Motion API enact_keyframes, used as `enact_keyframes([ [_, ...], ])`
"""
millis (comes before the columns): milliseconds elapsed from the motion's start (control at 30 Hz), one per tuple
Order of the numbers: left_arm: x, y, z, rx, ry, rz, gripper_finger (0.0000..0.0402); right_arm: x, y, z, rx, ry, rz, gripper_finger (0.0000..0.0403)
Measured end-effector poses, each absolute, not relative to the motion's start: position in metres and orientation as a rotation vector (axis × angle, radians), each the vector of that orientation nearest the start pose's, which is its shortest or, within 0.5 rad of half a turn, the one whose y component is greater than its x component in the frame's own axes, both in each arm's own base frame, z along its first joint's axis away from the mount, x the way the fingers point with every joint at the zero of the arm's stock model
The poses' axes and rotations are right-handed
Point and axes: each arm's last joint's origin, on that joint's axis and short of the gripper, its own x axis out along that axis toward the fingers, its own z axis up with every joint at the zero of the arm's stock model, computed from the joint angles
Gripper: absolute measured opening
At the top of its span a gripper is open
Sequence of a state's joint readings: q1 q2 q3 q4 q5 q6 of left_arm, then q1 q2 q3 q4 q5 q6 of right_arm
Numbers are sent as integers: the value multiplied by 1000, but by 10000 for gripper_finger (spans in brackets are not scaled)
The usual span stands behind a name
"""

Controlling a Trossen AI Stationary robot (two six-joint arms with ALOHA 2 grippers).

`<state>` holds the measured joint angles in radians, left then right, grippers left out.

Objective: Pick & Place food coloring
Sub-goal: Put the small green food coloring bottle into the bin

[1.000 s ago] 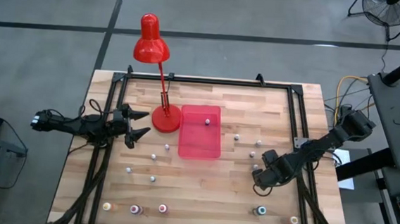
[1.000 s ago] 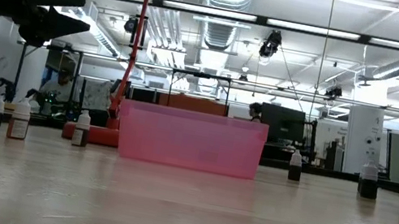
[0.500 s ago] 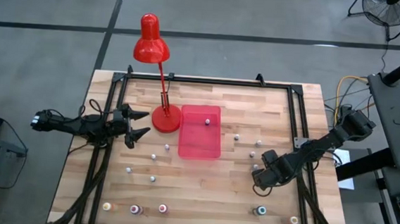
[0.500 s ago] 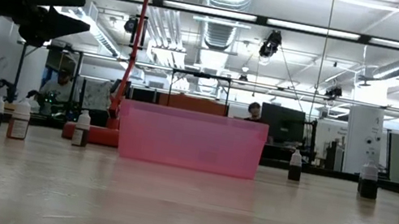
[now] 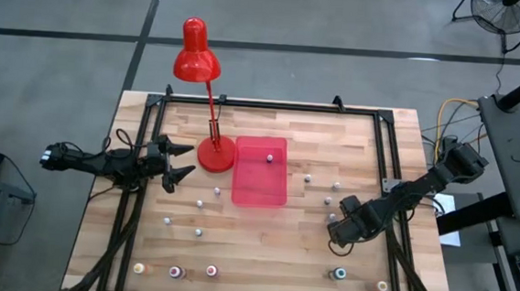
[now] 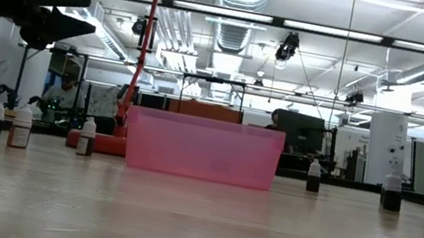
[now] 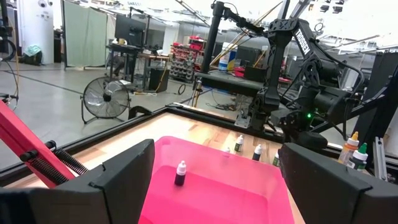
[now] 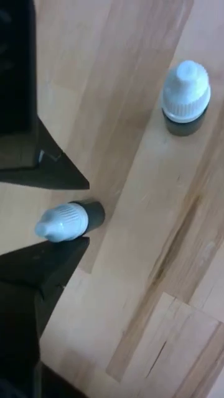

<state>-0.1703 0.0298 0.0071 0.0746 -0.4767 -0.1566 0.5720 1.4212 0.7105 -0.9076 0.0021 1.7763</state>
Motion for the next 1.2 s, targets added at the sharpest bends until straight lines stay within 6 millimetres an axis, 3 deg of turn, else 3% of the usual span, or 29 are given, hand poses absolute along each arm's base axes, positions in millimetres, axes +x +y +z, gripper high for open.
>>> enact_keyframes([
  [233,97,-3,171,-172,-73,302,314,169,109,154,885,1384,-957,62],
  [467,97,-3,171,-172,-73,302,314,176,113,166,874,1391,-880,66],
  [633,97,-3,171,-172,-73,302,314,185,118,199,806,1422,-822,67],
  [867,97,-3,171,-172,-73,301,314,190,119,259,683,1480,-763,67],
  [1033,97,-3,171,-172,-73,301,314,202,108,297,656,1429,-678,67],
  [1200,97,-3,171,-172,-73,301,314,224,88,321,622,1361,-623,66],
])
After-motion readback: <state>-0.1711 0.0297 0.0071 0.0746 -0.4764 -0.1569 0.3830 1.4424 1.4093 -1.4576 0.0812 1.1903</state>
